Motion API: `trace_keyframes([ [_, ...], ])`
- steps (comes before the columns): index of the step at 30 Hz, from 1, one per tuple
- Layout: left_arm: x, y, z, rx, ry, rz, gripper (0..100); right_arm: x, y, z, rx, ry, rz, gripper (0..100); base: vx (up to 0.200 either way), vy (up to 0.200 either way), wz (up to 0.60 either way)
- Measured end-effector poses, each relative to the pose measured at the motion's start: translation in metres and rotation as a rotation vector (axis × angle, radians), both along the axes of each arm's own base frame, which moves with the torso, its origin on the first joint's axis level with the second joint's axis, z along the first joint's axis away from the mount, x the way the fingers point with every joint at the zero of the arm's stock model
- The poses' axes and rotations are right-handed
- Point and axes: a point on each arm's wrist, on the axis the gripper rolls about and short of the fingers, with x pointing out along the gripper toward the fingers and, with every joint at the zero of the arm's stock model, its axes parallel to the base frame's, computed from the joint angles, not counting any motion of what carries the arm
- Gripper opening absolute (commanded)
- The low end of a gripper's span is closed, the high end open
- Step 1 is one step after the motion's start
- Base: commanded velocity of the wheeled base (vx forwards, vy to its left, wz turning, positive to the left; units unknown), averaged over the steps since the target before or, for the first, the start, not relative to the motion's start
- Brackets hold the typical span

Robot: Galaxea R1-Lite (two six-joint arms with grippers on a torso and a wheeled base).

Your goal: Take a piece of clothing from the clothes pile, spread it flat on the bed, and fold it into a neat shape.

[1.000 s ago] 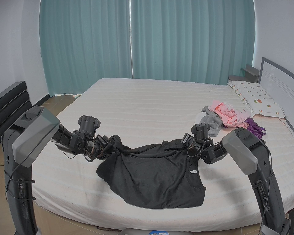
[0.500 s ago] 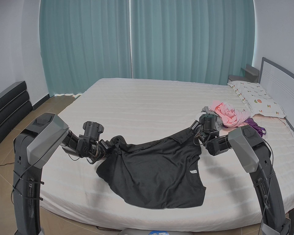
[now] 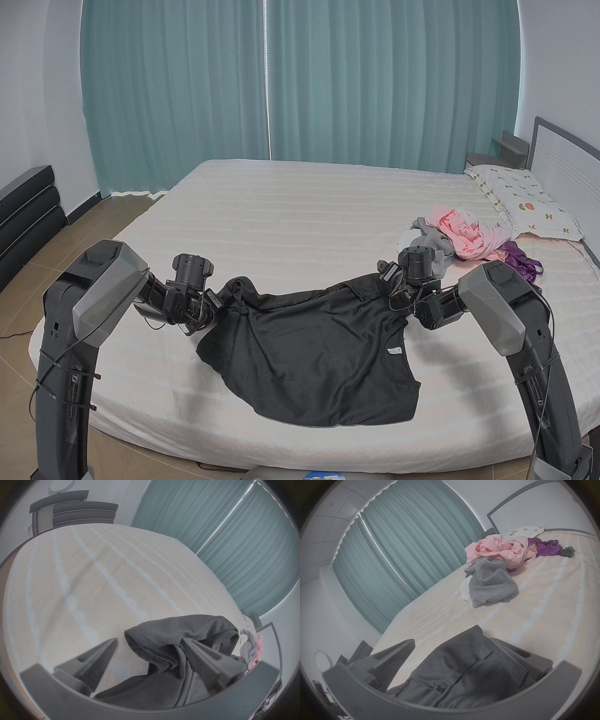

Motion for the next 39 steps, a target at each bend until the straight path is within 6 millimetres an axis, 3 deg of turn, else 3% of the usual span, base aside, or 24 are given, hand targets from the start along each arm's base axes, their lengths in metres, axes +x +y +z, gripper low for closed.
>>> trace_keyframes([
  [9,0.020,0.013,0.007,0.041,-0.075,0.086,0,-0.005,-0.009,0.006,0.032,0.018,-0.028,100,0.000,0.000,0.00],
  [22,0.054,0.052,0.058,0.029,-0.275,0.196,0,-0.008,-0.015,0.010,0.047,0.028,-0.045,100,0.000,0.000,0.00],
  [31,0.066,0.066,0.074,0.020,-0.347,0.222,0,-0.013,-0.017,0.008,0.050,0.036,-0.049,100,0.000,0.000,0.00],
  [32,0.066,0.067,0.074,0.019,-0.350,0.223,100,-0.015,-0.017,0.007,0.051,0.040,-0.049,100,0.000,0.000,0.00],
  [39,0.063,0.070,0.065,0.021,-0.309,0.223,100,-0.034,-0.020,-0.001,0.057,0.124,0.005,100,0.000,0.000,0.00],
])
